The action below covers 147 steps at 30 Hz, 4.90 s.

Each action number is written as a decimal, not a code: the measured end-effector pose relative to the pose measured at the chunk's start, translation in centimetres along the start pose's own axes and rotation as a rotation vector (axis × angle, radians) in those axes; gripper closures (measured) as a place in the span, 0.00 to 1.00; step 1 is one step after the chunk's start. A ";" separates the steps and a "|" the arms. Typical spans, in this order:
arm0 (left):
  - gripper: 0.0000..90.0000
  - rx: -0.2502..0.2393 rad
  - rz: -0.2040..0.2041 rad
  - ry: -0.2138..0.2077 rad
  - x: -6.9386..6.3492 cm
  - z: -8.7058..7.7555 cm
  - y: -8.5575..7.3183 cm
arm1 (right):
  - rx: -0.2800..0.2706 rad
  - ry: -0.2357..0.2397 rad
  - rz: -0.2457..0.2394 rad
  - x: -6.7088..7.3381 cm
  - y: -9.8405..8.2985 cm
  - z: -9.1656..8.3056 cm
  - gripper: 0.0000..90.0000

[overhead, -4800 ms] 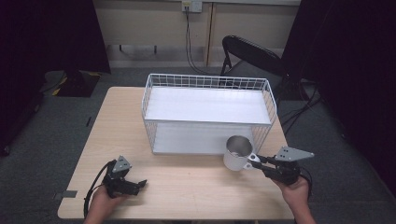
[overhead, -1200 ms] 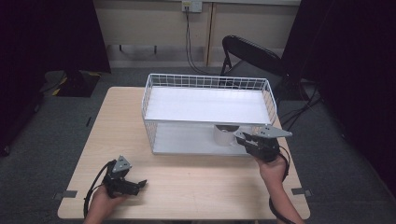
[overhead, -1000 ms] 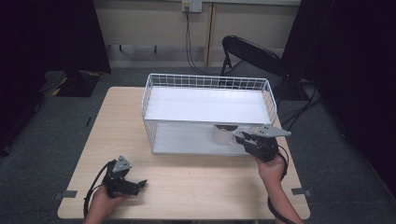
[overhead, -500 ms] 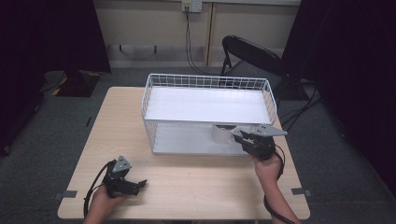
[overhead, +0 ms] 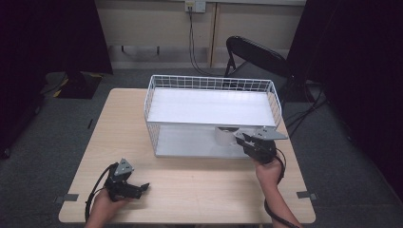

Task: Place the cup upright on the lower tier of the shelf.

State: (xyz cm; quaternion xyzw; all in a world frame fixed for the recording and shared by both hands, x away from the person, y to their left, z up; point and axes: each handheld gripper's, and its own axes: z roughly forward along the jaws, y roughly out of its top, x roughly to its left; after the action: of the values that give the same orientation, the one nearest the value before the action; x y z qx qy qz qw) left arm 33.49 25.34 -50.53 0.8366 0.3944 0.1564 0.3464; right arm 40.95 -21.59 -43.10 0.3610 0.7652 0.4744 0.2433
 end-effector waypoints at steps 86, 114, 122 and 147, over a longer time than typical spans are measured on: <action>0.00 0.000 0.000 -0.001 0.0 0.0 0.0 | 0.030 0.049 0.077 1.0 -0.8 0.6 0.16; 0.00 0.000 0.001 0.000 0.0 0.0 0.0 | 0.114 0.132 -0.005 1.3 -2.3 -3.1 0.17; 0.00 0.000 0.000 -0.001 0.0 0.0 0.0 | 0.128 0.139 -0.020 1.2 -3.3 -3.8 0.17; 0.00 0.000 0.000 0.000 0.0 0.0 0.0 | 0.148 0.174 -0.002 0.1 -6.3 -5.8 0.17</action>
State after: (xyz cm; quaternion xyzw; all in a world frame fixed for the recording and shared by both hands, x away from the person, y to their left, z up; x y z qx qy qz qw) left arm 33.50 25.34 -50.53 0.8368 0.3942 0.1563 0.3465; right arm 34.70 -26.56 -46.25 0.3347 0.8167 0.4459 0.1489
